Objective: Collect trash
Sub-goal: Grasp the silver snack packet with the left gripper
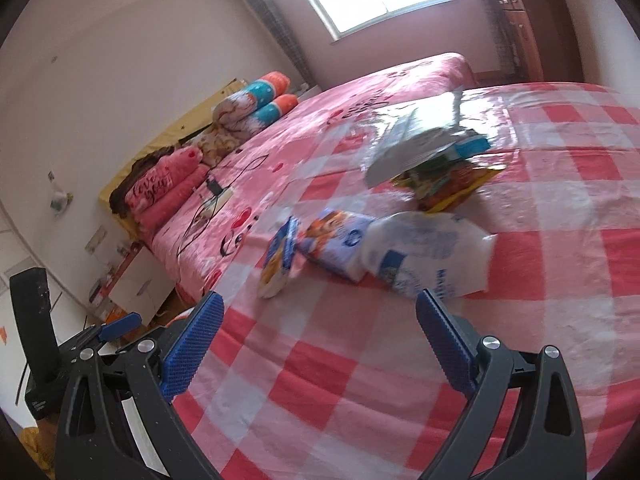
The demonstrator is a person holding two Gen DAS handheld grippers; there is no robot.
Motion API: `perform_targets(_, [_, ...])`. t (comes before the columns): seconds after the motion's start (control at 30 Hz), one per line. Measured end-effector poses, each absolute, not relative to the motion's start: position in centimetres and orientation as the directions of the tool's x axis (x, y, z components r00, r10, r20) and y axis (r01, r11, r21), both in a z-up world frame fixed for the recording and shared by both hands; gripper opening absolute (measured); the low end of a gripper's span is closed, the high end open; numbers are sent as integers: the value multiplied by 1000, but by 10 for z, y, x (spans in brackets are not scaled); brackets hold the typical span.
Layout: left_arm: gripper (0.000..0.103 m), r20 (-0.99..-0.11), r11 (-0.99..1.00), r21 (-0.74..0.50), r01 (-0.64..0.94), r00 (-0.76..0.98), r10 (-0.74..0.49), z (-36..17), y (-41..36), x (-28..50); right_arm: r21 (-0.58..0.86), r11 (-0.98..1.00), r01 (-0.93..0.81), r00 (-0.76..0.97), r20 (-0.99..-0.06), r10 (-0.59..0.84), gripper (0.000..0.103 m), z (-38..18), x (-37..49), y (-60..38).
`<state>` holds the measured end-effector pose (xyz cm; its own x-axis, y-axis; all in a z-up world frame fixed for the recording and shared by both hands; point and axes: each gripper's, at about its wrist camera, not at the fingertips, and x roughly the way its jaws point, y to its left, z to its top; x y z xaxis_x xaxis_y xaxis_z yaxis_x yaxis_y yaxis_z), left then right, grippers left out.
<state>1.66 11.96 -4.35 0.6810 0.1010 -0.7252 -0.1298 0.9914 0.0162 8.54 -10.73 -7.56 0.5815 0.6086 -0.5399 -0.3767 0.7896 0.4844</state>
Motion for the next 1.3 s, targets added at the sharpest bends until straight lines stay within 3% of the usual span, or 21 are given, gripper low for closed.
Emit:
perform_targets(0.5, [95,-711,971,-199,133,662,-237,11,21,144,528,817,-233,676,-516,526,96,-82,106,-172])
perform_targets(1.03, [95,-841,985,-135,104,513,-170,-33,-49,284,591,771,-238,671,-473,571,96,-83,110,-194])
perform_targets(1.3, [95,-856,975,-213,59,470,-215,-52,-45,304,614,754,-231,671,-461,581,96,-82,110,-202])
